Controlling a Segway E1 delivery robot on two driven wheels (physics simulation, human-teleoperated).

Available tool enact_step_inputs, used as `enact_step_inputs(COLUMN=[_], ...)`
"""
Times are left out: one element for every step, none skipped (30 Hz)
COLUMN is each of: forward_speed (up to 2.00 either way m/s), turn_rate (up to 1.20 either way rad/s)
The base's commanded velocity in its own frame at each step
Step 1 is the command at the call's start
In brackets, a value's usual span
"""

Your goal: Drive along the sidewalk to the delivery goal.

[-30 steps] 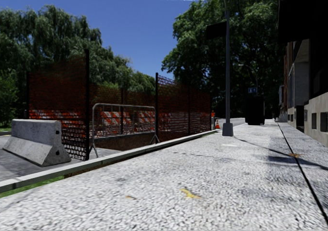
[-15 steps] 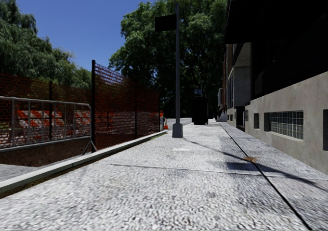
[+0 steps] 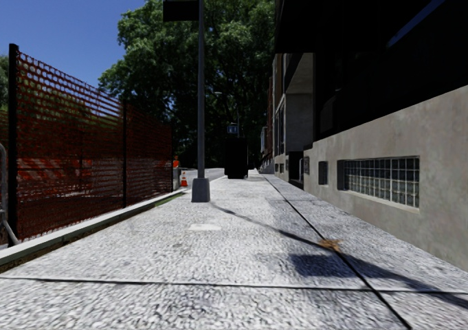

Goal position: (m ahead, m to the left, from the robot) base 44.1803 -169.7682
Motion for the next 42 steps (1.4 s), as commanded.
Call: enact_step_inputs(forward_speed=[2.0,2.0,2.0,2.0,2.0,2.0,2.0,2.0,2.0,2.0,2.0,2.0,2.0,2.0,2.0,2.0,2.0,2.0,2.0,2.0,2.0,2.0,2.0,2.0,2.0,2.0,2.0,2.0,2.0,2.0,2.0,2.0,2.0,2.0,2.0,2.0,2.0,2.0,2.0,2.0,2.0,2.0], turn_rate=[0.0,0.0,0.0,0.0,0.0,0.0,0.0,0.0,-0.15,-0.29,-0.29,-0.36,-0.38,-0.39,-0.39,-0.39,-0.39,-0.39,-0.37,0.0,0.0,0.0,0.0,0.0,0.0,0.0,0.0,0.0,0.0,0.0,0.0,0.0,0.0,0.0,0.0,0.0,0.0,0.0,0.0,0.0,0.0,0.0])
